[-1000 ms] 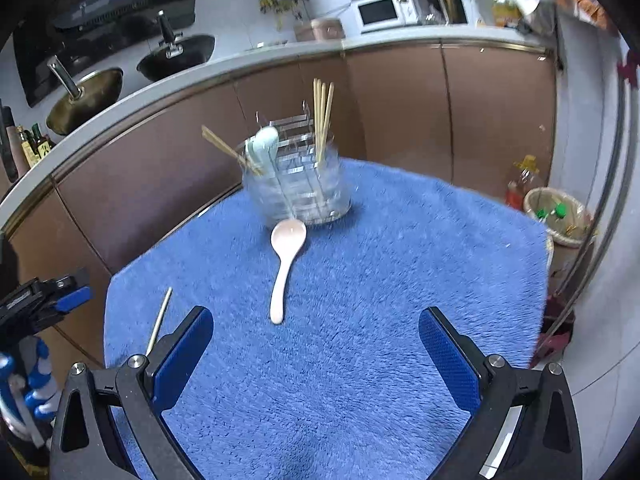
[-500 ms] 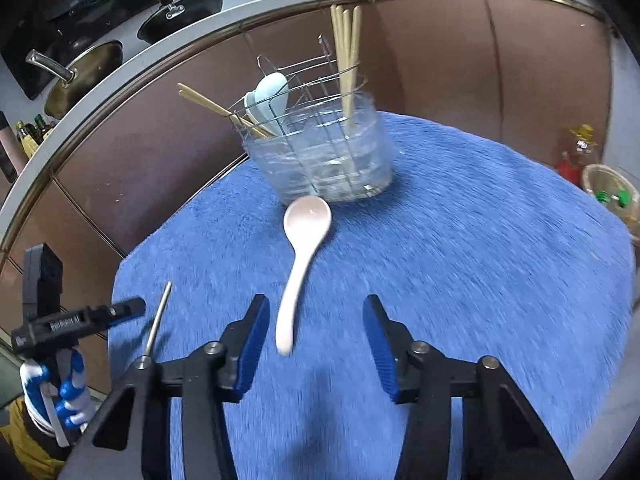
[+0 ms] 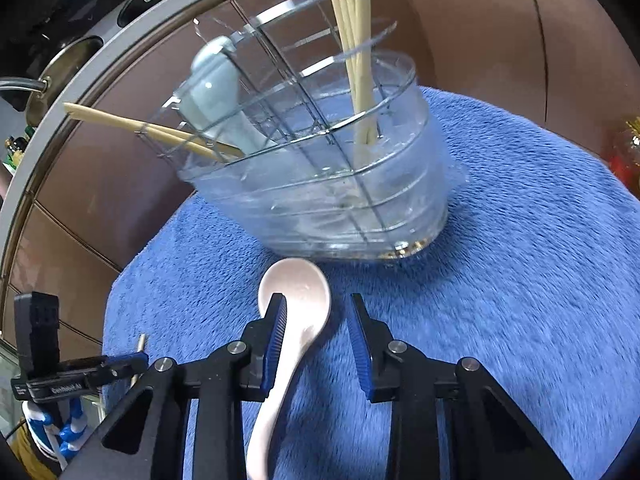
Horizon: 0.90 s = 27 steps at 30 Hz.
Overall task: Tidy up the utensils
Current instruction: 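Close the right gripper on the pink spoon while the left gripper closes on the chopstick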
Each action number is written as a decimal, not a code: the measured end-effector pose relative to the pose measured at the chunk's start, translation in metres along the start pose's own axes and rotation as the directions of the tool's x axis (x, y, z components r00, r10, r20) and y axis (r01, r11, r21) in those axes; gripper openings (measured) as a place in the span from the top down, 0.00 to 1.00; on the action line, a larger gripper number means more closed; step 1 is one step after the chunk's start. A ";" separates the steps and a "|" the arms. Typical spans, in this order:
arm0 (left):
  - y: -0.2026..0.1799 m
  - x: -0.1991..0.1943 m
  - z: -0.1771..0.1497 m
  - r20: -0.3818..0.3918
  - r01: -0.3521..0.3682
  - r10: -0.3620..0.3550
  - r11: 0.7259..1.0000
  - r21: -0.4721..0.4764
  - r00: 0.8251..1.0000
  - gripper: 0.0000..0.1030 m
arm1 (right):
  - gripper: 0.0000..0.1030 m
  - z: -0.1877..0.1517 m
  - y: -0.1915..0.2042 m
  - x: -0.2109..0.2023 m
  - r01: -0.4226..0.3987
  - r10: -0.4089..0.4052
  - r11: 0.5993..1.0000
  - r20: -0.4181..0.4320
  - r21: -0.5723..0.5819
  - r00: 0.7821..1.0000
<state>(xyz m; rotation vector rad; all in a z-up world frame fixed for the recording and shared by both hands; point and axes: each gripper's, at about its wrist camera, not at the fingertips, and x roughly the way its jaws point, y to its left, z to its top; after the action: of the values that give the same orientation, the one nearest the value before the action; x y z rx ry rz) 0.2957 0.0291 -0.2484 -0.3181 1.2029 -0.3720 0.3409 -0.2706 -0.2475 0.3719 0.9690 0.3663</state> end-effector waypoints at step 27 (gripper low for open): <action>0.016 -0.025 0.003 -0.062 -0.055 0.053 0.998 -0.025 0.997 0.87 | 0.94 -0.025 0.029 -0.016 0.069 -0.072 0.993 -0.026 -0.098 0.997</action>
<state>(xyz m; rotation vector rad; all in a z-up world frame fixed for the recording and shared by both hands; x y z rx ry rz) 0.2930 0.0545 -0.2336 -0.2987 1.2747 -0.3204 0.3074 -0.2484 -0.2358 0.2439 0.9867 0.3541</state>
